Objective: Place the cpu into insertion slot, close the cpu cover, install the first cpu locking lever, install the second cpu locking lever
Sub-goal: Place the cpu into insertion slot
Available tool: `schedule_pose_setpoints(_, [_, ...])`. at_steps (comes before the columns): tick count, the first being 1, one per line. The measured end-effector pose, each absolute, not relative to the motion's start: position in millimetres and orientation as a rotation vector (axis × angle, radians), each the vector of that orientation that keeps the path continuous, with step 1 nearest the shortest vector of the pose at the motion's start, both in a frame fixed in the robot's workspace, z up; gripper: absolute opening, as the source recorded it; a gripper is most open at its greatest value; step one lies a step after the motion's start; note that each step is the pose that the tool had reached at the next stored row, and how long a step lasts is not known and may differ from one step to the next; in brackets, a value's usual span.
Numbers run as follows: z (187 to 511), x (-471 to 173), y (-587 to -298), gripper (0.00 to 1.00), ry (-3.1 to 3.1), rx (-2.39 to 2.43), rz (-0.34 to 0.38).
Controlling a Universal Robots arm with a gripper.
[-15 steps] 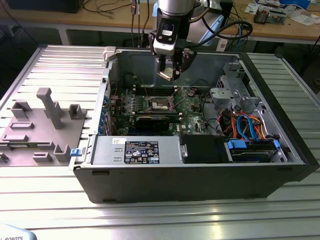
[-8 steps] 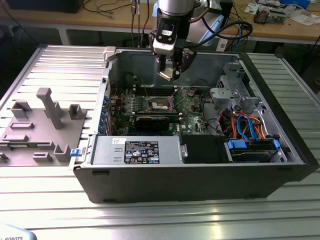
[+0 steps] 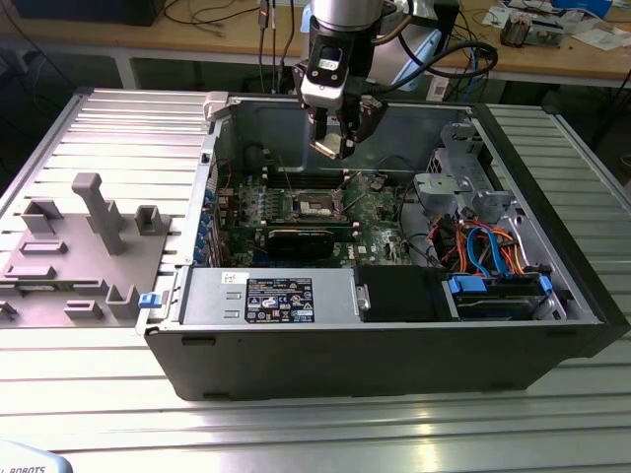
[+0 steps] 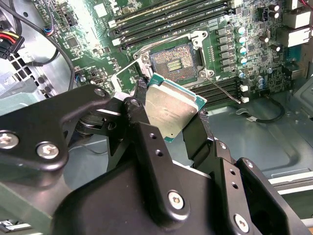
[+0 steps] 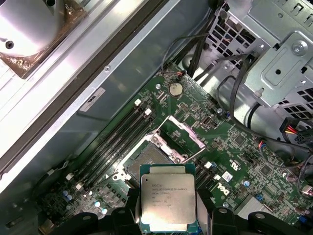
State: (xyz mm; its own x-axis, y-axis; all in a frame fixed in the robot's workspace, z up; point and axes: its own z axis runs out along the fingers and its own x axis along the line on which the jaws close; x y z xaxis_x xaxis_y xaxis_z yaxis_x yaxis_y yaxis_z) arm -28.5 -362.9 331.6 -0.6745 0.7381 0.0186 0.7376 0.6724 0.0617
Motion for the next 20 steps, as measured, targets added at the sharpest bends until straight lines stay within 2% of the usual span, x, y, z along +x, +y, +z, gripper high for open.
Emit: schedule_pose_setpoints(20, [331.6,-28.5,-362.9,0.54,2.850,1.297,0.100])
